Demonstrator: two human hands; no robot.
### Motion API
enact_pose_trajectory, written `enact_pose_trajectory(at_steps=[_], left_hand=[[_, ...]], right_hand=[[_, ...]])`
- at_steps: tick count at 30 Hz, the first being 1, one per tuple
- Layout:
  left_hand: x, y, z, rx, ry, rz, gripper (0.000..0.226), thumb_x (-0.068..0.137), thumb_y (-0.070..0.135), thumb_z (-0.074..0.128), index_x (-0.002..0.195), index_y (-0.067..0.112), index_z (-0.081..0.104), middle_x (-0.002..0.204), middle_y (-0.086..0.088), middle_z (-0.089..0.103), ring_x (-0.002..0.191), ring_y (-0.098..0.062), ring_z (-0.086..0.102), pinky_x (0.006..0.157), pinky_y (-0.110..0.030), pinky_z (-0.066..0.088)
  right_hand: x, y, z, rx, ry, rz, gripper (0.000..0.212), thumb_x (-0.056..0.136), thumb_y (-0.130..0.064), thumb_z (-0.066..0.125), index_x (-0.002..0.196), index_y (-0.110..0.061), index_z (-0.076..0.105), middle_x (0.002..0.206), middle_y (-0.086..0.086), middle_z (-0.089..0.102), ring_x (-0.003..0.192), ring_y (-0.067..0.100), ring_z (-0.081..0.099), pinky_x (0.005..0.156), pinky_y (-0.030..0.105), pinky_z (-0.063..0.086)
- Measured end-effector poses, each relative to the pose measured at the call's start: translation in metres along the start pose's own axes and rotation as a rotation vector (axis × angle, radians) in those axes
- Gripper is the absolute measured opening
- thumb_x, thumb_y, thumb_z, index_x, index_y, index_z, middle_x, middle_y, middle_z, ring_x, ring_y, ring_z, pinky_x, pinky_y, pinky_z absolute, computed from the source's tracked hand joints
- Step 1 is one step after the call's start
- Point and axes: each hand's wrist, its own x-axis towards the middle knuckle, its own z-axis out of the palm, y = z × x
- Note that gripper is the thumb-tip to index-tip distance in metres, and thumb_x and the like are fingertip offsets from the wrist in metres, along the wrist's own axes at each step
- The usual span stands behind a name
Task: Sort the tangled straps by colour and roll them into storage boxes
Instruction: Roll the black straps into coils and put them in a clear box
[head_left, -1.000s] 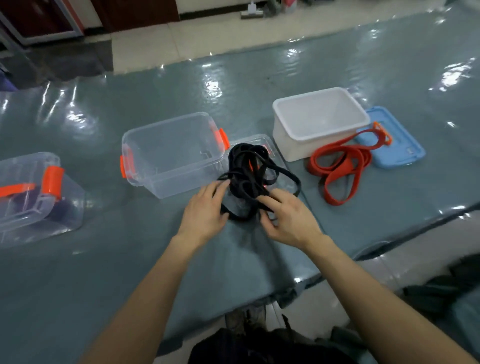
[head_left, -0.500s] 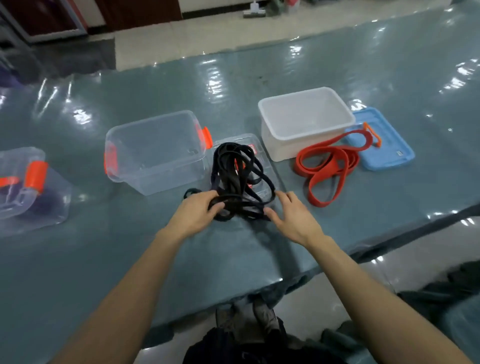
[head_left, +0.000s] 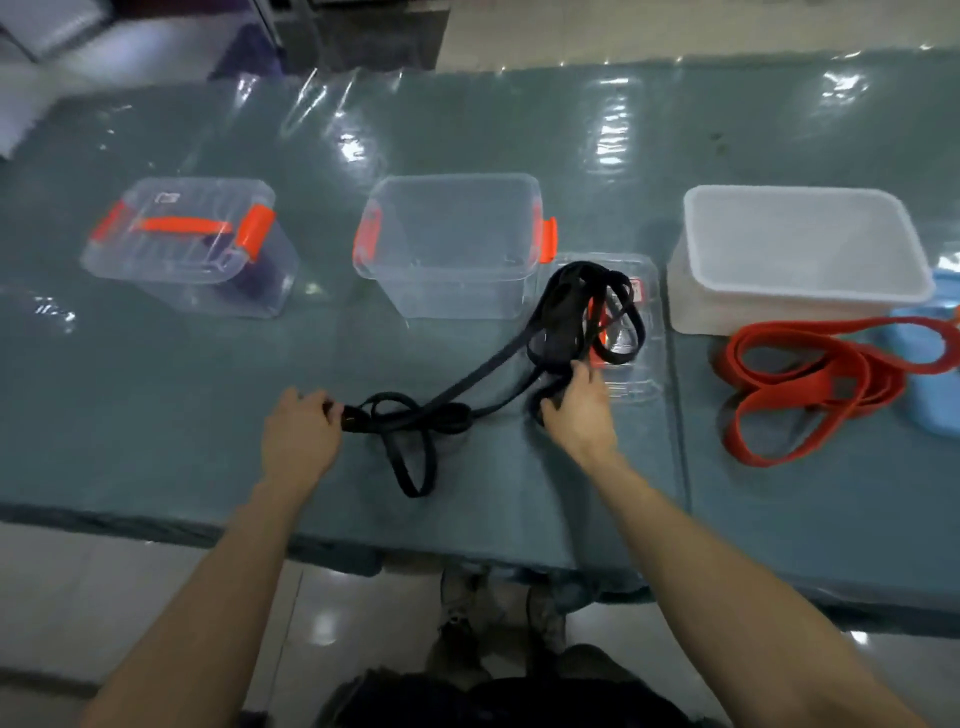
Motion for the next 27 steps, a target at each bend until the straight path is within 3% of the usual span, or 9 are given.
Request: enact_pose_trajectory(at_steps=[2,4,8,10,12,15,20,23,27], left_hand=[[-0.004,0.007,0.007,0.057,0.03,0.031,0.035,0.098,0.008,0.067,0.132,0.002,0.068,0.126,-0.031,0.055,0.109,-0.049,0.059,0.1,-0.058,0.049],[-0.005,0.035,0.016,0.008,0.005,0.191,0.049,0.092,0.004,0.068,0.141,0.0,0.063,0.138,-0.032,0.055,0.121,-0.051,0.057,0.108,-0.059,0.046],[0.0,0.124,0.045,-0.039,-0.251,0.432,0.078,0.102,0.038,0.064,0.165,0.006,0.033,0.164,-0.02,0.041,0.149,-0.039,0.043,0.124,-0.051,0.035],[0.006,0.152,0.063,0.036,-0.376,0.47,0.094,0.101,0.056,0.064,0.169,0.008,0.021,0.162,-0.017,0.043,0.148,-0.036,0.045,0.12,-0.051,0.04],[0.012,0.161,0.074,0.223,-0.346,0.558,0.069,0.104,0.053,0.061,0.156,0.012,0.041,0.144,-0.011,0.058,0.129,-0.032,0.059,0.104,-0.043,0.048],[0.026,0.15,0.069,0.124,-0.273,0.567,0.026,0.11,0.035,0.053,0.125,0.015,0.059,0.123,-0.008,0.07,0.108,-0.032,0.066,0.089,-0.042,0.052],[0.063,0.103,0.022,0.045,-0.012,0.381,0.014,0.104,0.021,0.057,0.104,0.01,0.066,0.101,-0.011,0.067,0.09,-0.036,0.066,0.074,-0.048,0.055],[0.073,0.075,0.005,0.196,-0.065,0.335,0.008,0.095,0.016,0.061,0.093,0.011,0.067,0.091,-0.008,0.066,0.083,-0.034,0.066,0.068,-0.043,0.055],[0.069,0.031,0.011,0.317,-0.25,0.209,0.012,0.097,0.018,0.063,0.095,0.009,0.07,0.099,-0.012,0.069,0.091,-0.034,0.068,0.075,-0.04,0.057]], right_hand=[[0.001,0.004,0.001,0.038,0.063,0.046,0.078,0.093,-0.018,0.077,0.157,-0.002,0.035,0.149,0.023,0.049,0.138,0.043,0.049,0.117,0.052,0.042],[0.002,0.011,-0.001,0.09,0.06,0.085,0.083,0.092,-0.02,0.08,0.159,-0.007,0.033,0.148,0.018,0.052,0.137,0.039,0.052,0.116,0.053,0.045],[0.003,0.025,-0.002,0.067,-0.015,0.133,0.041,0.1,-0.02,0.068,0.138,-0.013,0.055,0.13,0.014,0.068,0.121,0.039,0.066,0.103,0.051,0.055],[0.001,0.028,-0.004,0.033,0.008,0.132,0.036,0.103,-0.023,0.062,0.137,-0.013,0.057,0.129,0.015,0.069,0.121,0.039,0.066,0.103,0.051,0.054],[0.002,0.027,-0.006,0.02,0.092,0.102,0.042,0.106,-0.031,0.06,0.143,-0.012,0.055,0.133,0.015,0.065,0.125,0.037,0.062,0.106,0.049,0.052],[0.015,0.014,-0.011,0.034,0.227,0.099,0.063,0.102,-0.046,0.066,0.151,-0.011,0.047,0.142,0.014,0.056,0.131,0.036,0.057,0.11,0.051,0.05],[0.053,-0.015,-0.013,-0.118,0.144,0.189,0.1,0.09,-0.062,0.077,0.164,-0.019,0.026,0.156,0.027,0.039,0.138,0.047,0.051,0.11,0.056,0.051],[0.073,-0.019,-0.009,-0.126,0.042,0.224,0.079,0.091,-0.062,0.077,0.145,-0.011,0.052,0.15,0.027,0.046,0.139,0.045,0.049,0.112,0.054,0.049],[0.084,-0.017,-0.016,0.036,0.009,0.21,0.057,0.09,-0.045,0.085,0.129,-0.007,0.067,0.135,0.017,0.062,0.113,0.033,0.067,0.101,0.043,0.056]])
